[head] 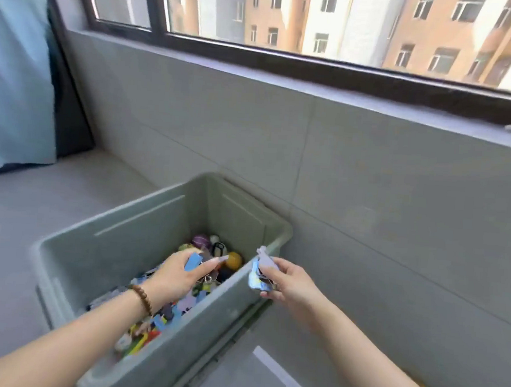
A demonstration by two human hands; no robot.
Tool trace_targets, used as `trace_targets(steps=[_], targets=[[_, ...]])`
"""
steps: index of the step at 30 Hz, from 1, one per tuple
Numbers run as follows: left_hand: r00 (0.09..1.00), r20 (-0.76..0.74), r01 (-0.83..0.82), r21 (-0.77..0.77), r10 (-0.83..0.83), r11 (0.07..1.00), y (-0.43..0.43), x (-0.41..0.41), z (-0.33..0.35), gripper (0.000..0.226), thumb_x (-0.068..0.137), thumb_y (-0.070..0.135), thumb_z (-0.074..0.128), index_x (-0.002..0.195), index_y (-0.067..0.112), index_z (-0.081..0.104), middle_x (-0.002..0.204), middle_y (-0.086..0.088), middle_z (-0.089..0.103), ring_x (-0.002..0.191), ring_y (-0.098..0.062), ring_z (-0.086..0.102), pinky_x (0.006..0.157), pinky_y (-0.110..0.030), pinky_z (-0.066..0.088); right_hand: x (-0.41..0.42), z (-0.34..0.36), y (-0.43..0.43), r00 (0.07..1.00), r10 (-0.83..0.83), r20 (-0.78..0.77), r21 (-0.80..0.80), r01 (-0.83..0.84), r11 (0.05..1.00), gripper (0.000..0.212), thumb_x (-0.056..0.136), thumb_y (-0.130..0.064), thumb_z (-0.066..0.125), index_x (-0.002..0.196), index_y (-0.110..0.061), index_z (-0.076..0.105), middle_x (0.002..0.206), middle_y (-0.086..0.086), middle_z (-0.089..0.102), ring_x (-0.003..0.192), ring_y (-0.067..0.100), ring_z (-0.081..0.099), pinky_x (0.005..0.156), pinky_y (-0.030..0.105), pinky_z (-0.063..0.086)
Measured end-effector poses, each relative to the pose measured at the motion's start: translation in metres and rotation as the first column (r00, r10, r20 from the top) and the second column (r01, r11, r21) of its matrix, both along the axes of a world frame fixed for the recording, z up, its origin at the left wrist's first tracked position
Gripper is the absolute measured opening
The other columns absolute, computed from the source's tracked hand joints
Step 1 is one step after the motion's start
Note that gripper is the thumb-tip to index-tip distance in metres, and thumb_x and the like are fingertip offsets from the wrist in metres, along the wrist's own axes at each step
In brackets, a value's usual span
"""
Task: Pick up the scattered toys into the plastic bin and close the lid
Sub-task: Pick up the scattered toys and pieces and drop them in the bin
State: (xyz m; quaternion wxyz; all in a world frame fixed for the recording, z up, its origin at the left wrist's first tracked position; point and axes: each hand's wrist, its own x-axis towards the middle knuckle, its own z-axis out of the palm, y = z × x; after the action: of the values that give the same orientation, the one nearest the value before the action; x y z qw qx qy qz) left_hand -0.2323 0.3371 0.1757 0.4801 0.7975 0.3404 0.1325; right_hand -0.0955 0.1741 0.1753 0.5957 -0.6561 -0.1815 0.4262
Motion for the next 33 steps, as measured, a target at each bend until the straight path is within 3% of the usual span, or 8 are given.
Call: trace_targets(steps=[4,7,10,12,14,22,27,33], targets=[[0.967,-0.101,-0.240,-0.058,0.233,0.969,0.069,-0.049,-0.050,0.038,0.086,0.034,0.064,0.061,0.020,0.039,0.056,0.004,0.039,0.049,-0.012,0.034,0.049,-0.028,0.030,-0.022,-0.018,0.093,0.990,0.130,0.052,-0.125,-0.123,0.985,0.026,0.091,-0.005,0.052,0.115,0.002,0.058,0.091,0.009,0.055,0.065,0.012,0.057,0.057,0.020,0.054],[0.941,-0.108,-0.339,-0.304,0.321,0.890,0.092,-0.062,-0.081,0.018,0.091,0.031,0.056,0.101,0.017,0.052,0.087,-0.006,0.057,0.067,-0.017,0.053,0.057,-0.024,0.048,-0.030,-0.045,0.134,0.928,0.308,0.210,-0.345,-0.224,0.911,0.046,0.095,-0.015,0.050,0.138,-0.004,0.038,0.111,0.013,0.055,0.081,0.017,0.063,0.066,0.025,0.053],[0.927,-0.186,-0.367,-0.291,0.324,0.883,0.105,-0.070,-0.107,0.056,0.093,0.038,0.051,0.139,0.011,0.036,0.137,-0.014,0.048,0.119,-0.026,0.052,0.094,-0.033,0.046,-0.032,-0.063,0.142,0.681,0.513,0.523,-0.545,-0.196,0.815,0.050,0.096,-0.031,0.048,0.142,-0.019,0.034,0.144,0.002,0.042,0.129,0.020,0.044,0.106,0.032,0.037],[0.926,-0.229,-0.358,-0.270,0.301,0.894,0.107,-0.073,-0.117,0.064,0.094,0.041,0.048,0.145,0.009,0.027,0.146,-0.012,0.039,0.132,-0.025,0.042,0.104,-0.035,0.038,-0.031,-0.070,0.134,0.406,0.620,0.671,-0.637,-0.112,0.763,0.045,0.096,-0.038,0.043,0.139,-0.025,0.040,0.146,-0.004,0.040,0.136,0.016,0.034,0.115,0.036,0.019],[0.940,-0.264,-0.272,-0.208,0.214,0.939,0.105,-0.073,-0.122,0.066,0.094,0.043,0.046,0.146,0.010,0.024,0.148,-0.011,0.036,0.135,-0.023,0.038,0.110,-0.035,0.034,-0.028,-0.075,0.126,0.259,0.657,0.708,-0.670,-0.046,0.741,0.043,0.097,-0.043,0.036,0.135,-0.027,0.047,0.147,-0.007,0.038,0.141,0.014,0.023,0.118,0.039,0.002],[0.901,-0.425,-0.042,0.111,0.085,0.993,0.089,-0.071,-0.110,0.067,0.093,0.053,0.040,0.148,0.018,0.022,0.151,-0.003,0.035,0.133,-0.021,0.041,0.107,-0.033,0.038,-0.018,-0.071,0.101,0.300,0.669,0.680,-0.687,-0.055,0.724,0.049,0.097,-0.052,0.026,0.137,-0.031,0.045,0.157,-0.005,0.018,0.146,0.016,0.002,0.118,0.037,-0.007],[0.939,-0.344,0.087,0.215,-0.008,0.973,0.060,-0.028,-0.069,0.065,0.094,0.049,0.040,0.148,0.018,0.022,0.151,-0.001,0.033,0.136,-0.019,0.036,0.107,-0.033,0.037,0.010,-0.064,0.047,0.374,0.560,0.739,-0.576,-0.079,0.813,0.053,0.095,-0.051,0.038,0.144,-0.033,0.031,0.158,-0.008,0.013,0.146,0.012,0.004,0.119,0.033,0.008],[0.959,-0.210,0.254,0.326,-0.192,0.911,-0.029,0.054,-0.042,0.059,0.093,0.047,0.046,0.142,0.017,0.035,0.143,-0.001,0.043,0.133,-0.019,0.036,0.109,-0.032,0.031,0.061,-0.078,-0.095,0.601,0.461,0.653,-0.623,0.080,0.778,0.055,0.095,-0.041,0.048,0.145,-0.028,0.031,0.157,-0.005,0.015,0.145,0.013,0.015,0.114,0.025,0.016]])
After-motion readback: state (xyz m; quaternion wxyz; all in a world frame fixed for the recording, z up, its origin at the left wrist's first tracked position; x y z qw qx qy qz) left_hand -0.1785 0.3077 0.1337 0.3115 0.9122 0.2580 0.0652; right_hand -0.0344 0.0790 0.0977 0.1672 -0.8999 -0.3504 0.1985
